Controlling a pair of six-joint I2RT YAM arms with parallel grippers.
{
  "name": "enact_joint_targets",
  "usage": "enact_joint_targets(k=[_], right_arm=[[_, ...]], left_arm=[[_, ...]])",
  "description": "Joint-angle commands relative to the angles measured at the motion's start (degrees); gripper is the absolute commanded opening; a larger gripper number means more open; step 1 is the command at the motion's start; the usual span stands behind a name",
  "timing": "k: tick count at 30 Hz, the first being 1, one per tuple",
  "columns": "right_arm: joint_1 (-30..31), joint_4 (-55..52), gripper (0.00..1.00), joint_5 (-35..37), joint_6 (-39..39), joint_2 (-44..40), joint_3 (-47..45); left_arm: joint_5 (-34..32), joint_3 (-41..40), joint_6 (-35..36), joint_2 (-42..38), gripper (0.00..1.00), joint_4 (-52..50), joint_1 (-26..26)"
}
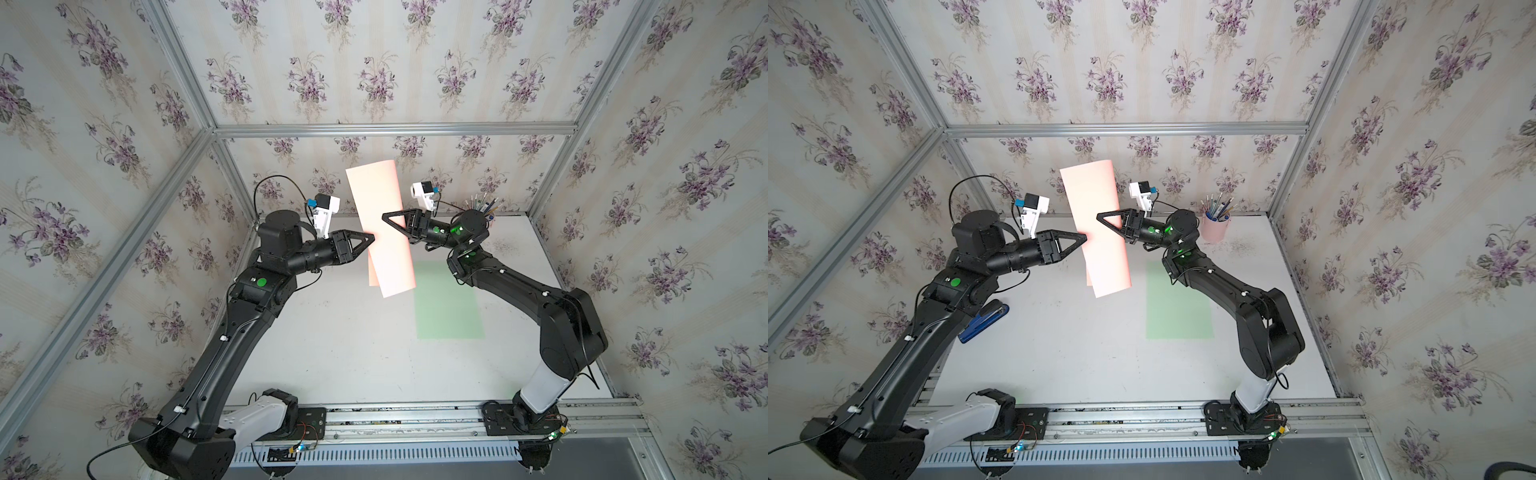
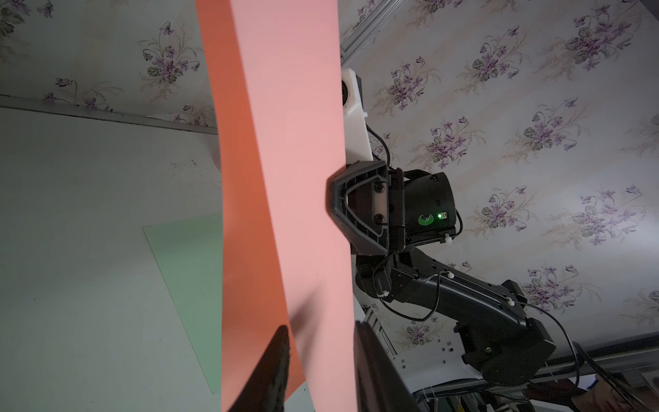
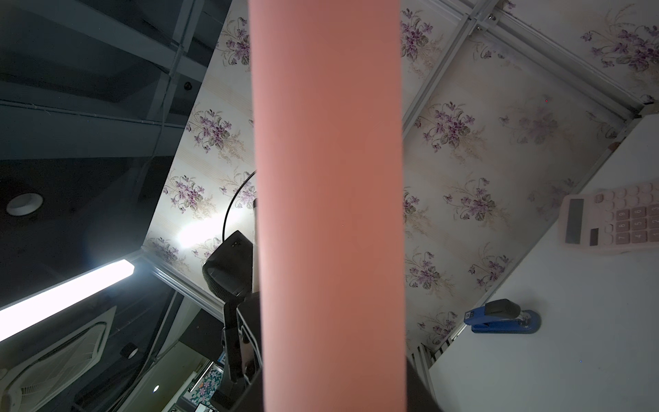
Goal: Fold the rectangular paper in half along the long edge
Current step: Fold the paper.
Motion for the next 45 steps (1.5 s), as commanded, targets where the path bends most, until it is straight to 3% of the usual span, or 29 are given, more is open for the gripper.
enact_joint_targets(k=[1, 7, 9, 22, 45], right_arm=[[0.18, 2.47, 0.38, -0.68, 0.38, 0.49, 0.13], [0.18, 3.75, 0.39, -1.78, 1.34, 0.75, 0.04], [0.22, 3.78, 0.4, -2.4, 1.33, 0.62, -0.1], [0.27, 4.1, 0.46, -6.28, 1.12, -1.35, -2.11], [1.08, 8.68, 0.43, -3.76, 4.27, 1.09, -0.72]], left_arm=[[1.14, -0.05, -0.16, 0.2, 0.26, 3.08, -0.01], [0.91, -0.3, 0.14, 0.27, 0.03, 3.09, -0.05], [0.83, -0.12, 0.33, 0.29, 0.0, 2.83, -0.05], [0.3, 1.06, 1.97, 0.27, 0.0, 0.84, -0.05], [0.6, -0.25, 1.32, -0.11, 0.0, 1.36, -0.05]])
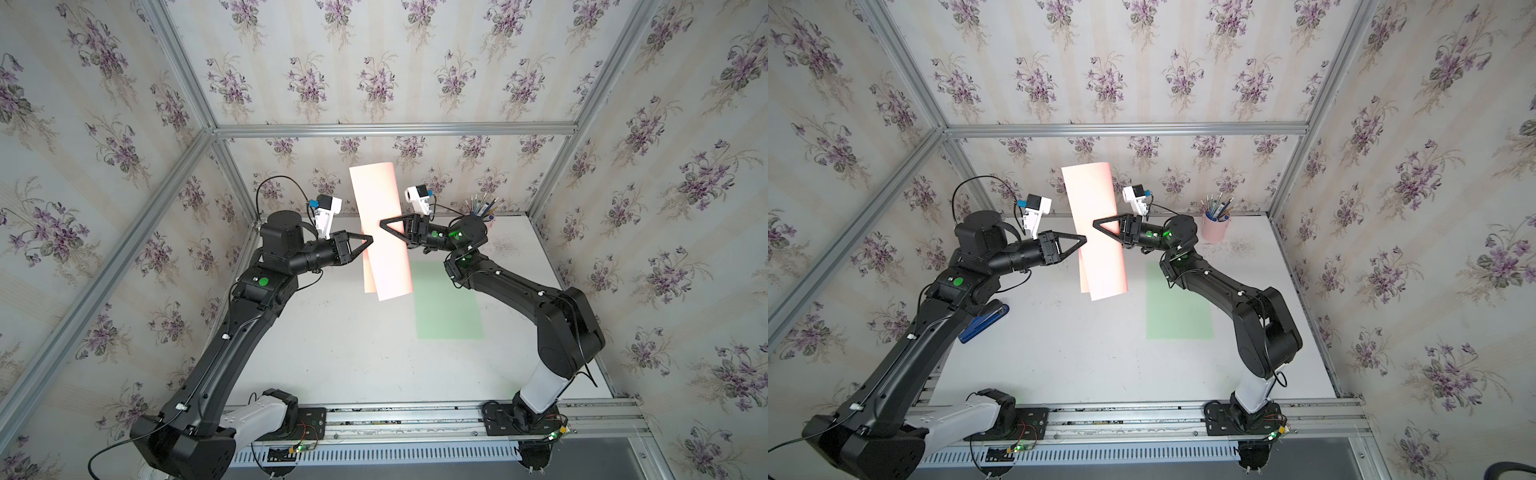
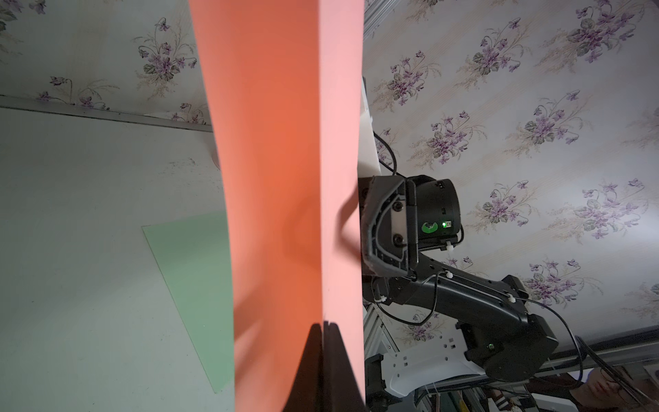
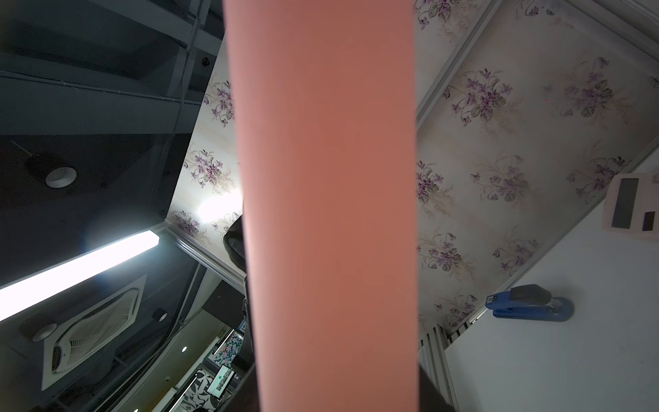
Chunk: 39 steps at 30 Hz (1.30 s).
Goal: Fold the rectangular paper in half along the long edge
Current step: Fold the paper.
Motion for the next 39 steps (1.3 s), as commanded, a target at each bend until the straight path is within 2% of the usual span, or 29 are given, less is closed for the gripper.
enact_joint_targets(k=[1, 18, 29, 39], right_arm=[[-0.03, 2.23, 0.43, 0.0, 0.34, 0.47, 0.33], [-0.03, -3.07, 0.38, -2.11, -3.74, -2.41, 0.33], [-0.06, -11.01, 0.35, -3.08, -9.38, -4.27, 0.28], [-0.1, -11.38, 0.32, -3.2, -9.35, -4.78, 0.68]], left_arm=[[0.05, 0.35, 0.63, -0.23, 0.0, 0.78, -0.02], [-0.35, 1.31, 2.97, -0.39, 0.0, -2.14, 0.07], [0.01, 2.11, 3.28, -0.02, 0.0, -2.84, 0.11], [0.48, 2.11, 3.1, 0.44, 0.0, -2.5, 0.09]])
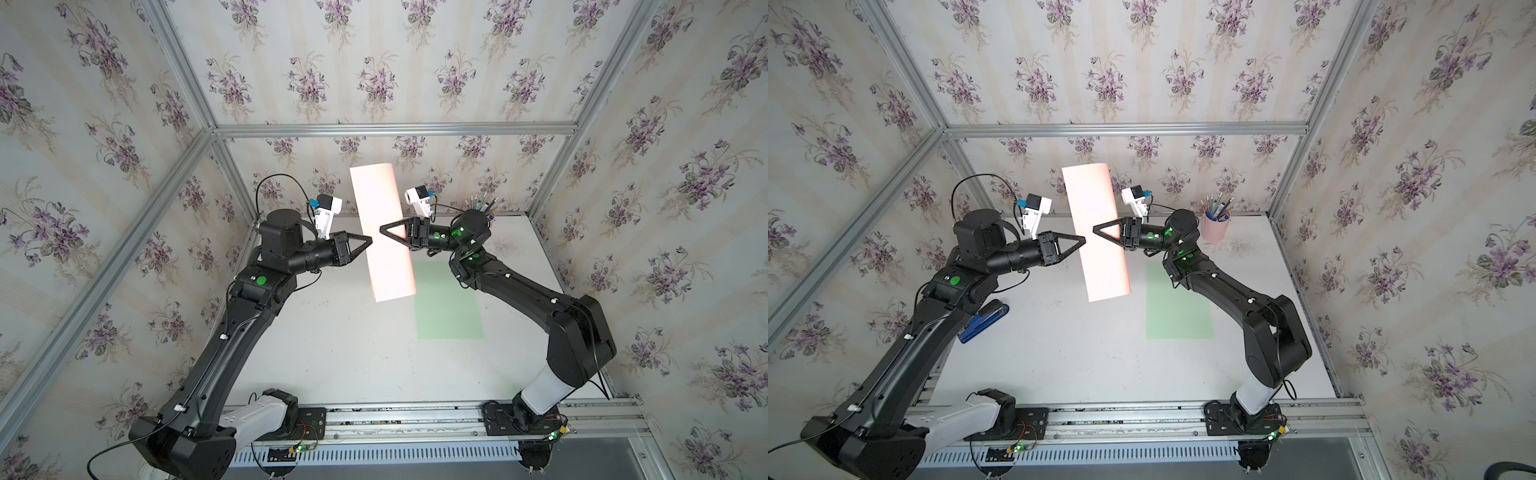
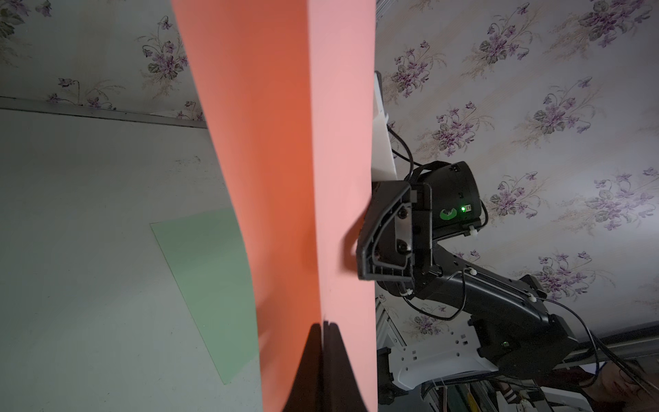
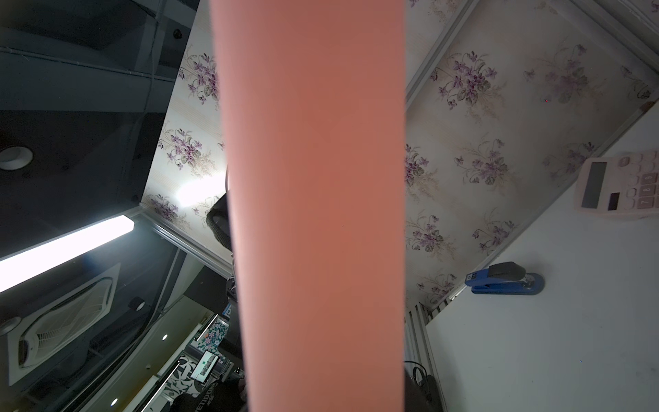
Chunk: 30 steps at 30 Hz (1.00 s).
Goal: Fold the rectangular paper in half along the long edge
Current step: Fold the paper.
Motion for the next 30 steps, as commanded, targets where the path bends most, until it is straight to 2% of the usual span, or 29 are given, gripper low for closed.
enact_joint_targets(k=[1, 7, 11, 21, 23, 25, 28, 30], right_arm=[[-0.06, 0.26, 0.31, -0.75, -1.12, -0.63, 0.56], [0.01, -0.4, 0.3, -0.81, -1.59, -0.82, 0.46], [-0.02, -0.94, 0.28, -0.66, -1.97, -0.96, 0.32], [-0.08, -1.29, 0.27, -0.74, -2.29, -1.81, 0.11], [-0.08, -1.29, 0.26, -0.75, -2.23, -1.9, 0.11], [-0.08, -1.21, 0.26, -0.71, -2.24, -1.88, 0.03], [-0.08, -1.05, 0.25, -0.74, -2.14, -1.94, -0.15], [-0.07, -0.57, 0.25, -0.86, -1.71, -1.96, -0.28]], left_arm=[[0.53, 0.49, 0.57, 0.13, 0.0, 0.83, 0.0], [0.56, 0.83, 0.7, 0.1, 0.03, 0.51, -0.01], [0.41, 0.8, 0.86, 0.04, 0.11, 0.35, 0.01], [0.44, 0.7, 0.88, -0.12, 0.1, 0.35, -0.01], [0.39, 0.71, 0.87, -0.19, 0.12, 0.35, 0.01], [0.34, 0.61, 0.87, -0.25, 0.19, 0.43, 0.05], [-0.01, 0.71, 0.71, -0.4, 0.4, 0.22, -0.02], [-0.38, 0.88, 0.87, -0.69, 0.47, 0.0, 0.01]])
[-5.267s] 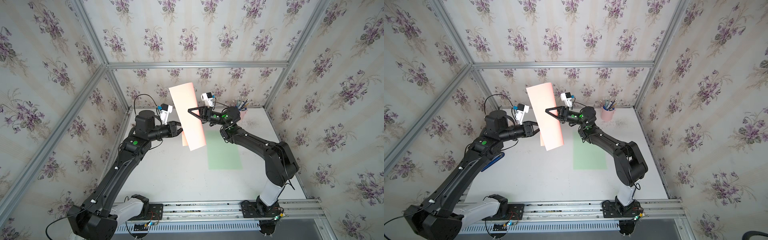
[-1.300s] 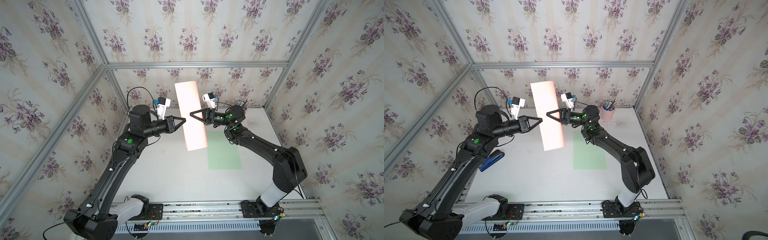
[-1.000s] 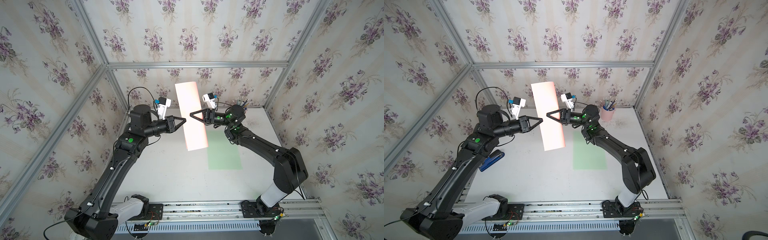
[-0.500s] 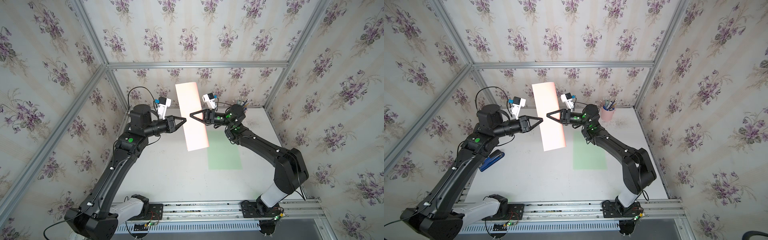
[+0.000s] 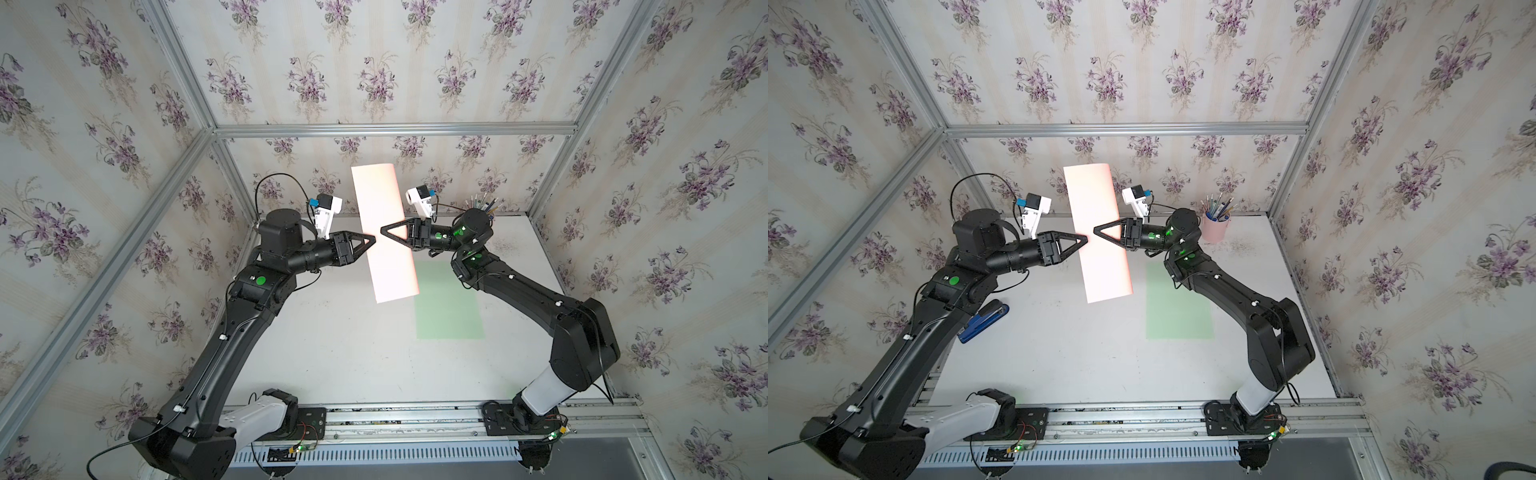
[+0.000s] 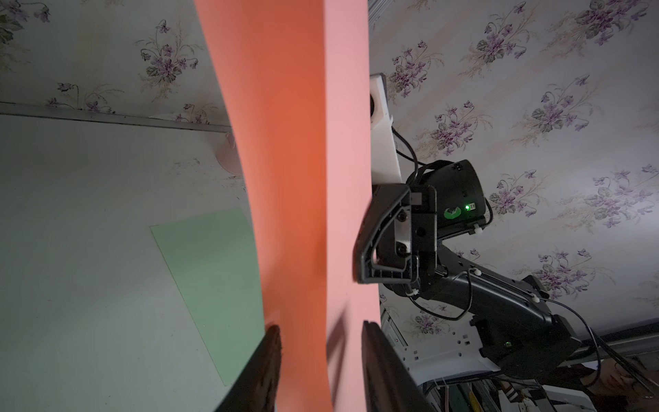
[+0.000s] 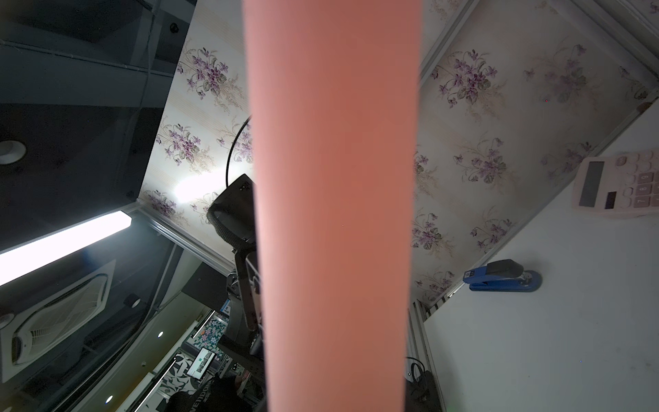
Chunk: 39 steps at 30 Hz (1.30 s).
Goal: Fold the rectangular paper in half along the long edge
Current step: Fold the paper.
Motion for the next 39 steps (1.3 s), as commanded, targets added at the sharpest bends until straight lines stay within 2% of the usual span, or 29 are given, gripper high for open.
enact_joint_targets(k=[1, 14, 25, 33, 39], right_arm=[[-0.08, 2.26, 0.25, -0.6, 0.24, -0.78, -0.25], [-0.06, 16.91, 0.26, -1.83, 12.8, -0.07, -0.9], [0.39, 17.94, 0.26, -1.78, 13.94, 0.05, -0.48], [1.02, 18.48, 0.26, -1.92, 14.25, 0.87, -0.22], [1.11, 20.33, 0.26, -1.74, 15.63, 1.57, -0.01]], left_arm=[[-0.66, 0.75, 0.79, -0.55, 0.48, -0.31, 0.05], [-0.51, 2.78, 0.3, -1.63, 0.54, -0.58, 0.21], [2.21, 2.71, -2.82, -1.26, 0.55, 3.32, 0.21], [3.54, 2.42, -4.17, -0.87, 0.52, 5.5, 0.12], [4.21, 2.34, -4.57, -0.42, 0.43, 6.32, 0.04]])
